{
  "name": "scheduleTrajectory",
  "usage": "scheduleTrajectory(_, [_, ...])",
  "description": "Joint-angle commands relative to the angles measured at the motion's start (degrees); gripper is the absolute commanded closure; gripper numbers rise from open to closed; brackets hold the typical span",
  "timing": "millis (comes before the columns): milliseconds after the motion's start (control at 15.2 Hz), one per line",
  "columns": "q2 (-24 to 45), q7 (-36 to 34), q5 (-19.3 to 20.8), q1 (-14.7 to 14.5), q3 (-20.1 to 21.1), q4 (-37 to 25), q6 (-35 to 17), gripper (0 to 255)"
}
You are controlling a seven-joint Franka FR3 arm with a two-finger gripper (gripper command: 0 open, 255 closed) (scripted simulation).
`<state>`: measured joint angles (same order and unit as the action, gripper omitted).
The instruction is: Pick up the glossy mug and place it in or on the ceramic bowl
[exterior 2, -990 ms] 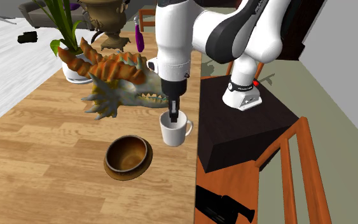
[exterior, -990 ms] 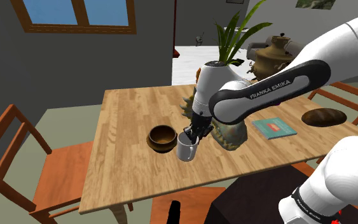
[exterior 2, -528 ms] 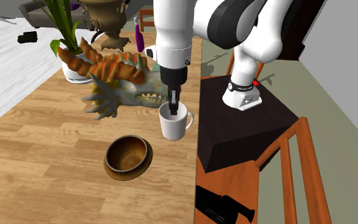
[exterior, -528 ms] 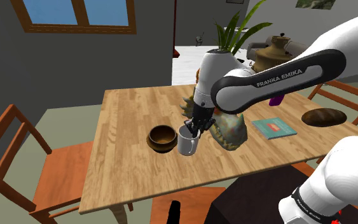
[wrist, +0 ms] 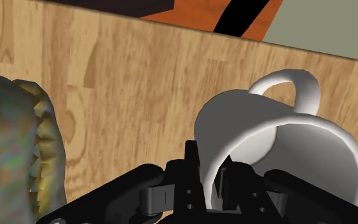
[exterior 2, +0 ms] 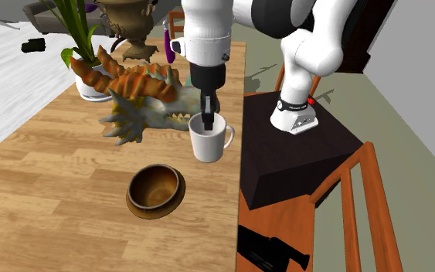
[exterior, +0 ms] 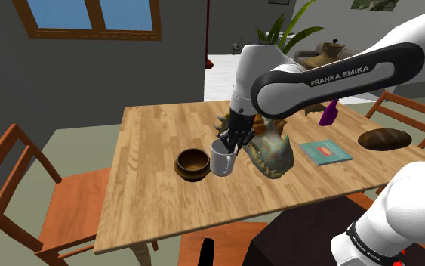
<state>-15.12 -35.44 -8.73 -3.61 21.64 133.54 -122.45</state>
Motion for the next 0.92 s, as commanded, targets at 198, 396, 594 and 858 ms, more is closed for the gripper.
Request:
scheduleTrajectory(198, [9.82,-1.35,4.24,1.73,0.24,-11.30,1.96,255])
scheduleTrajectory(396, [16.44,-2.30,7.10,2.16,0.18,-19.43,3.90,255])
scheduleTrajectory(594, [23.20,-3.15,9.86,2.00,-0.08,-28.35,6.52,255])
scheduleTrajectory(858, [26.14,-3.51,11.00,1.69,-0.35,-30.00,5.43,255])
